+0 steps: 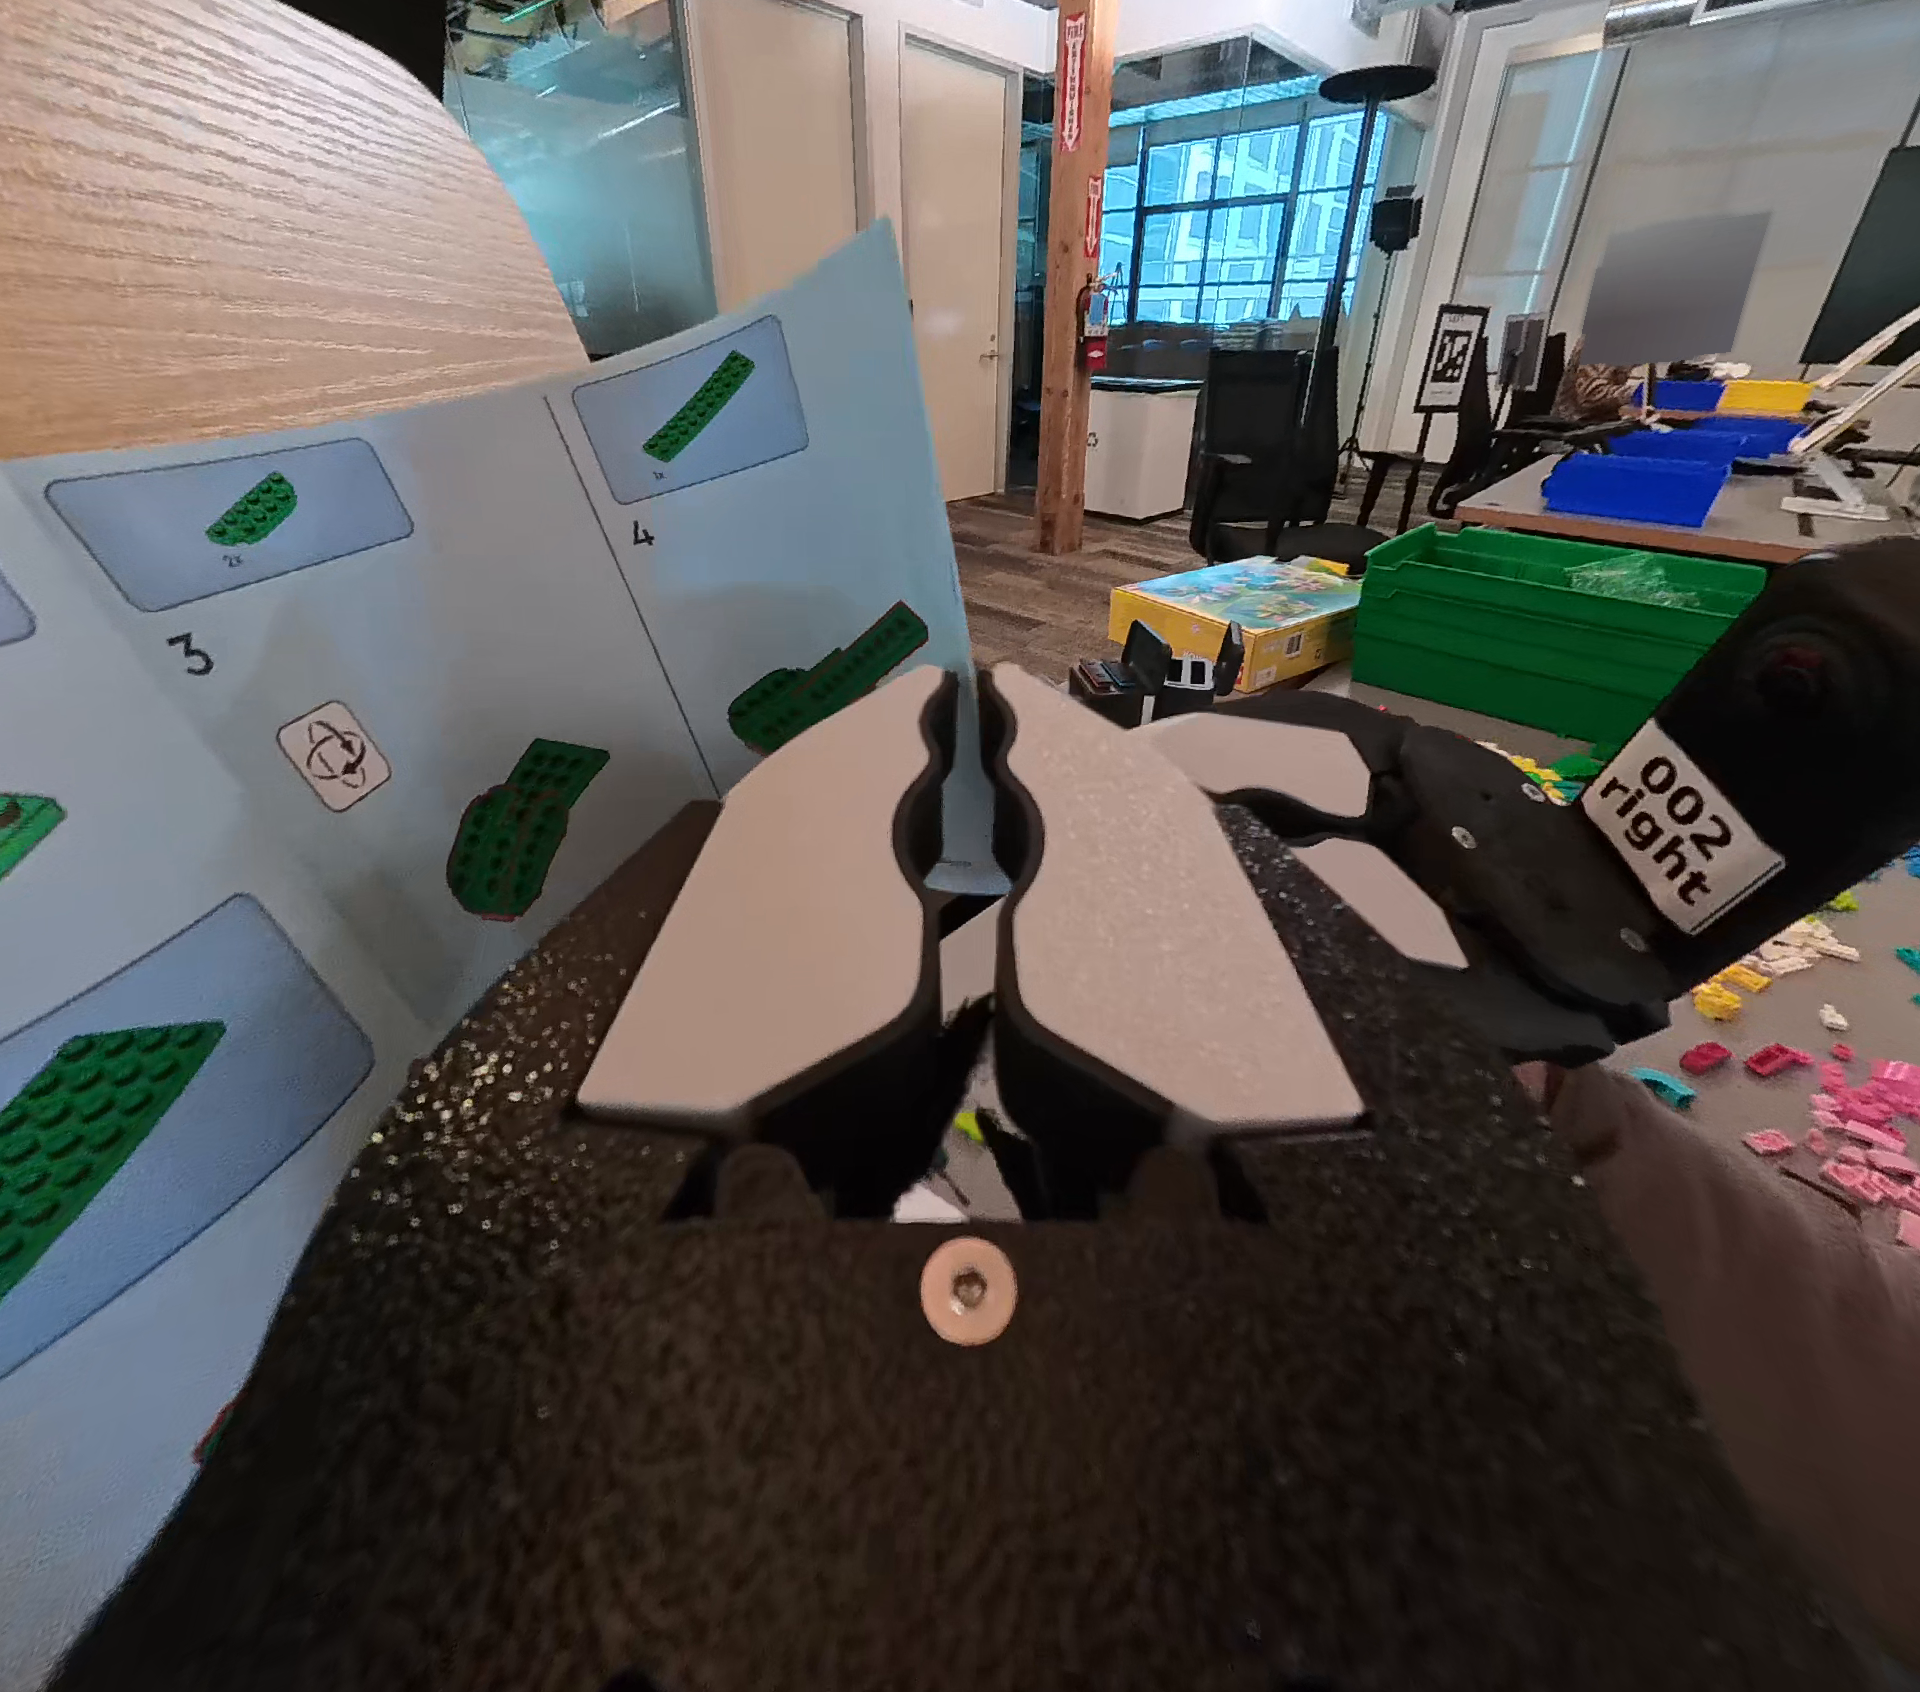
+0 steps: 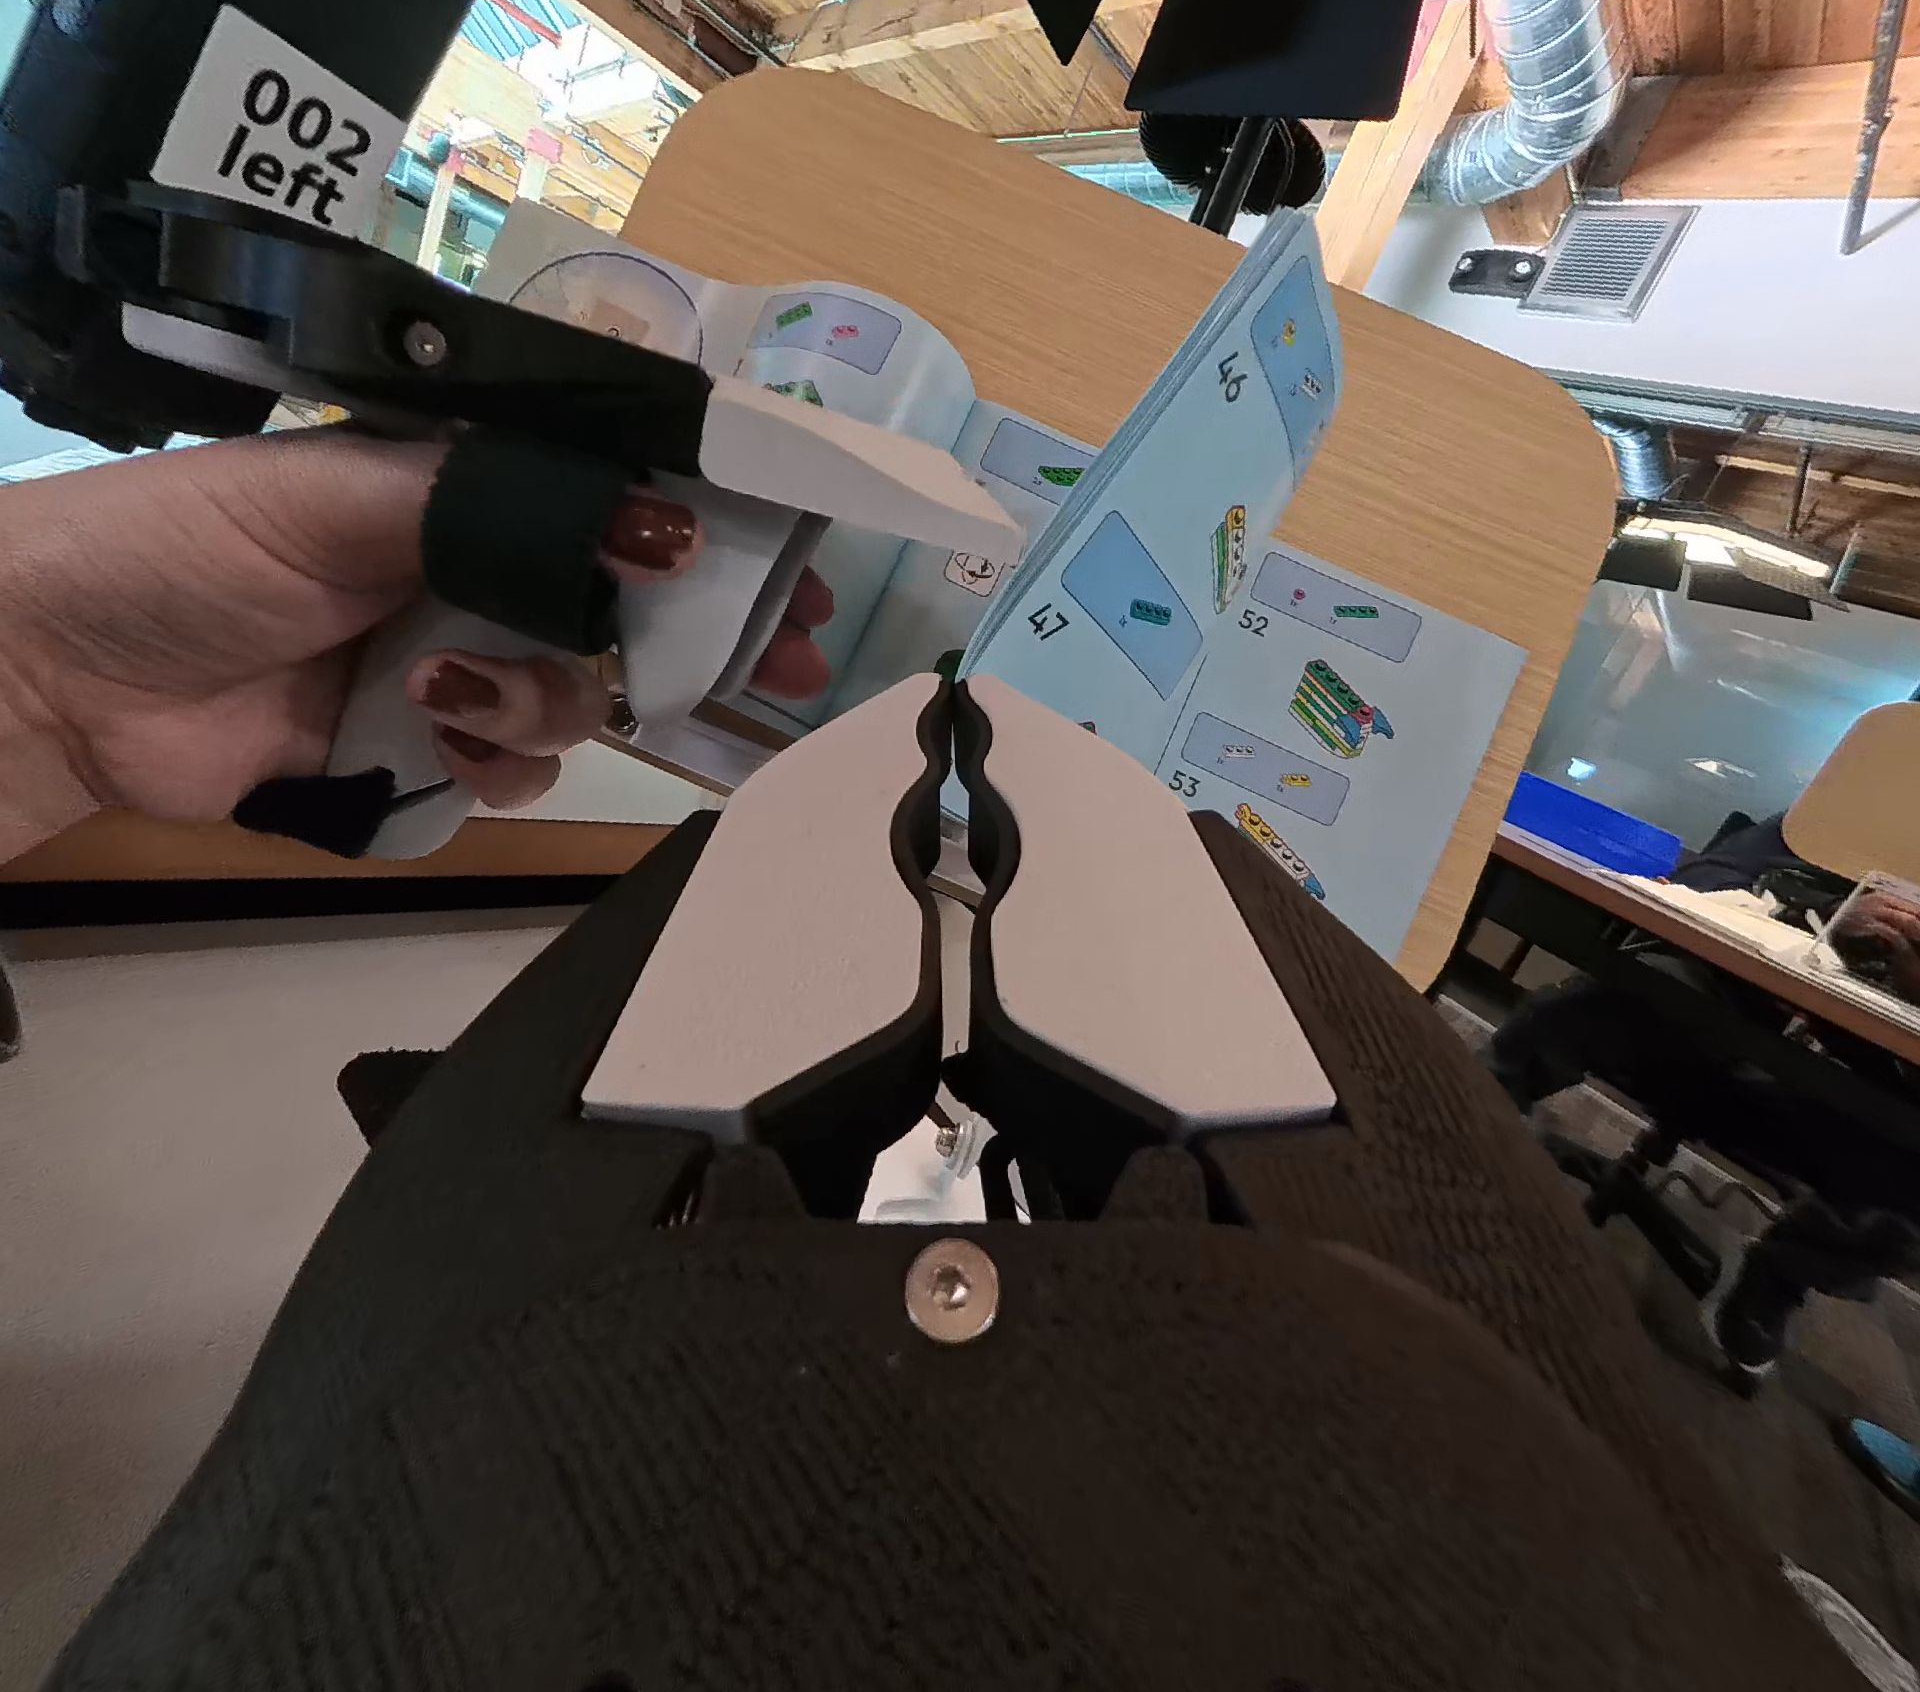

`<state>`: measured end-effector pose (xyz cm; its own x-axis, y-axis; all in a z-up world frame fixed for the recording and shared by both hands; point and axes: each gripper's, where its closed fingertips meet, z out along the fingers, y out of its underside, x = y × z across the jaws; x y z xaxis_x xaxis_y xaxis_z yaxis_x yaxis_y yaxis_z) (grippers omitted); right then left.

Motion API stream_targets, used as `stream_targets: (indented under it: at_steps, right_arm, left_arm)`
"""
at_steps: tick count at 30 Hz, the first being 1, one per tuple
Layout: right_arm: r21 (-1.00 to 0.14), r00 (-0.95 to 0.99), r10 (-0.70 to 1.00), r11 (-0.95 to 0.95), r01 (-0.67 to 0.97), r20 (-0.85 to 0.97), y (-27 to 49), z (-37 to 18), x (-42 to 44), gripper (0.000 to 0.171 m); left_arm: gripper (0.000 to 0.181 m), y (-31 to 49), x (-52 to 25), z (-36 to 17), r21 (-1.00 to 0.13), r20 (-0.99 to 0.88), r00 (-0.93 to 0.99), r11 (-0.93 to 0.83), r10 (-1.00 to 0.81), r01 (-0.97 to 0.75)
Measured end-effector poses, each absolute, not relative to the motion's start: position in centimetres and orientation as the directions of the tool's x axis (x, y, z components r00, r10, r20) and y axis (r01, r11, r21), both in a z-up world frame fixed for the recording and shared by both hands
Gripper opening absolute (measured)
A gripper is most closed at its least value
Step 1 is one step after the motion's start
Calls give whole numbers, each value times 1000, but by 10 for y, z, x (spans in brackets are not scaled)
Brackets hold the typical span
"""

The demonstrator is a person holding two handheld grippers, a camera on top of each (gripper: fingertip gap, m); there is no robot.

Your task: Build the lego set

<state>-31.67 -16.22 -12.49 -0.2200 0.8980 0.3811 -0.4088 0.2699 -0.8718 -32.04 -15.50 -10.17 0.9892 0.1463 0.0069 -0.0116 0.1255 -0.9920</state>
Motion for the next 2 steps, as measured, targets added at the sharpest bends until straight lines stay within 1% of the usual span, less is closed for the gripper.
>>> stream_targets:
  at_steps: [1,2]
  right_arm:
    - [-872,-220,899,268,-409,379,-162,-125,-317,0]
    - [-873,-221,899,267,-409,378,-161,-125,-316,0]
  left_arm:
    - [1,-156,-322,-102,-992,2,988,123,155,-17]
    - [0,-157,-323,-102,-992,-2,987,122,160,-22]
